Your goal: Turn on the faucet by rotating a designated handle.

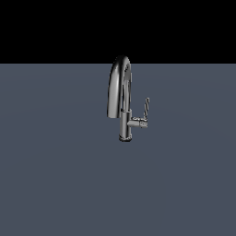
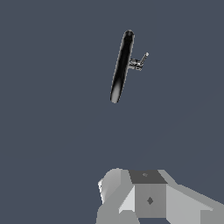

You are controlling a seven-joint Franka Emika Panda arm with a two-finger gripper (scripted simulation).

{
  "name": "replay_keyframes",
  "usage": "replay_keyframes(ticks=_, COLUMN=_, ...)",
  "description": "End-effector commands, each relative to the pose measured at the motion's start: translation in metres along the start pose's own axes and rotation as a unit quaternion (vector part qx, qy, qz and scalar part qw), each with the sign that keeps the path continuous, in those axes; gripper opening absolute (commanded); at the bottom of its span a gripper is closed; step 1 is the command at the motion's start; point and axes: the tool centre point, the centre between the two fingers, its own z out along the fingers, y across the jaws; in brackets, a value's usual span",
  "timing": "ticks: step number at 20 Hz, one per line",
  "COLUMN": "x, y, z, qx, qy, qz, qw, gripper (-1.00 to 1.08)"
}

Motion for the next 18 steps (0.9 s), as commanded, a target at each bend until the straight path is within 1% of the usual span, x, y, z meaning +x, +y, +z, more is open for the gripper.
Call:
replay_keyframes(ticks=1, x=0.006, y=0.000, z=0.001, qx=0.008, qy=-0.006, qz=0.008, qw=0.9999, gripper=-1.00)
replay_keyframes(ticks=6, x=0.023, y=0.002, z=0.003, qx=0.033, qy=-0.026, qz=0.033, qw=0.9986, gripper=-1.00)
replay_keyframes(ticks=10, x=0.043, y=0.005, z=0.007, qx=0.060, qy=-0.048, qz=0.061, qw=0.9952, gripper=-1.00)
replay_keyframes(ticks=14, x=0.066, y=0.009, z=0.012, qx=0.093, qy=-0.074, qz=0.094, qw=0.9884, gripper=-1.00)
replay_keyframes(ticks=18, x=0.089, y=0.015, z=0.019, qx=0.128, qy=-0.101, qz=0.128, qw=0.9784, gripper=-1.00)
